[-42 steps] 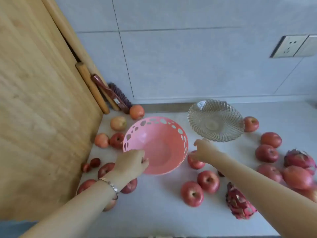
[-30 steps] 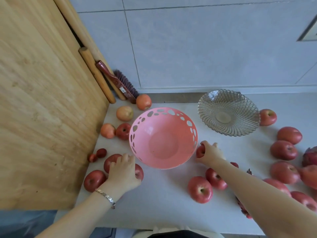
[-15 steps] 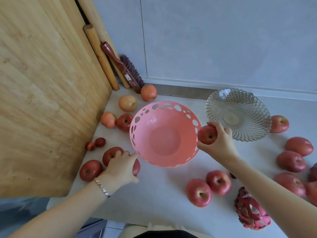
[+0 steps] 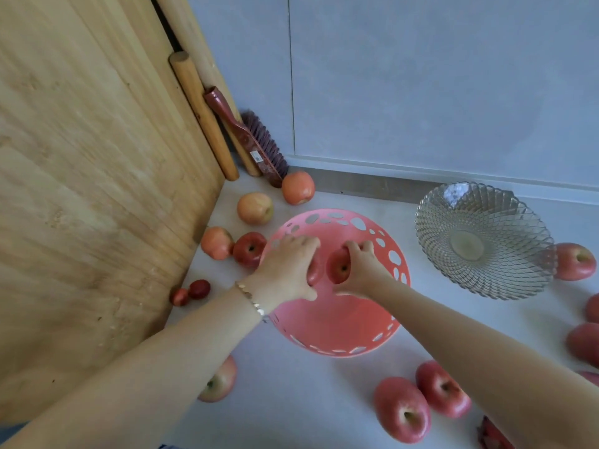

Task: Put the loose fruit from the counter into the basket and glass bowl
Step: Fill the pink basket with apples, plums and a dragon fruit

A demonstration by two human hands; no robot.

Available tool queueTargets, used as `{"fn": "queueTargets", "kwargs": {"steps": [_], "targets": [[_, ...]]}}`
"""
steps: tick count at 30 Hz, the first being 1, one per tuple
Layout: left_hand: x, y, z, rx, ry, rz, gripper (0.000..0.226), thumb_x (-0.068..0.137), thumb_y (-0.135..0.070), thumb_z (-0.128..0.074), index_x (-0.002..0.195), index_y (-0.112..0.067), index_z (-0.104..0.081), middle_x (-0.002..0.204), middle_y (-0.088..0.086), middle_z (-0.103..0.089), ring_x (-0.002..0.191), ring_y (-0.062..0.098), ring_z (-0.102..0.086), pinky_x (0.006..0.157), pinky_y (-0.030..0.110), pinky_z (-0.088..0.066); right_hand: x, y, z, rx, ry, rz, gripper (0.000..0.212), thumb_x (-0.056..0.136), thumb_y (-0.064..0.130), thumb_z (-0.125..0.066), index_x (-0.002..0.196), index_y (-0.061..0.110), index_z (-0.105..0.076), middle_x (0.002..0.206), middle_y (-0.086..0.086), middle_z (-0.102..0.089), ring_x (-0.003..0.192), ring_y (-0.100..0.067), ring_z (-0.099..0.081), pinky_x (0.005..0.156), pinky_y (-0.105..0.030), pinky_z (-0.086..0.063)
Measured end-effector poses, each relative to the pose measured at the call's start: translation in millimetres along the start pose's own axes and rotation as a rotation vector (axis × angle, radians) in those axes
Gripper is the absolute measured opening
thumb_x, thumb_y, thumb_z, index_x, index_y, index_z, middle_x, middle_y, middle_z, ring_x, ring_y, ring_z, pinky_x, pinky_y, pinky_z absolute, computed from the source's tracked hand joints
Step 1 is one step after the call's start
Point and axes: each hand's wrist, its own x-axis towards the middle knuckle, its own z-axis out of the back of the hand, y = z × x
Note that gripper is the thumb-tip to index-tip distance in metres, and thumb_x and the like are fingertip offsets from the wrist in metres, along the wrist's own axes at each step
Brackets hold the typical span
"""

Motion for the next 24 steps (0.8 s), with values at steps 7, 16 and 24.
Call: {"fn": "queueTargets", "kwargs": {"steps": [7,16,24], "targets": [[47,13,-42,0.16,0.16,-0.072,0.078,0.058,-0.019,-0.08,0.125,-0.012,-0.041,0.129,0.003,-0.047,0.118,0.025,-0.041,0.088,0.039,-0.047,14,-14,-10,-0.072,-0.009,0.045,0.098,0.061,0.023,-0.076,0.144,0.016,-0.023,0.142,-0.003,-0.031,0.13,-0.026,-0.033,0.101,-0.035,-0.041],[44,19,-56,0.292,0.146,-0.046,0.099,0.075,-0.028,-0.07,0.148,-0.015,-0.004,0.158,0.009,0.01,0.146,0.029,0.01,0.119,0.045,-0.002,-8,-24,-8,-0.014,-0.032,0.016,0.095,0.075,0.015,-0.067,0.149,0.016,-0.007,0.156,-0.002,-0.012,0.142,-0.024,-0.021,0.111,-0.034,-0.029],[2,-45,-37,0.122,0.014,-0.148,0.059,0.086,-0.027,-0.054,0.14,-0.014,-0.035,0.152,0.014,-0.023,0.138,0.034,-0.026,0.113,0.049,-0.019,-89,-52,55,0.109,-0.247,0.094,0.046,0.077,0.012,-0.068,0.121,0.014,-0.057,0.113,-0.003,-0.056,0.102,-0.018,-0.056,0.097,-0.036,-0.046]]}}
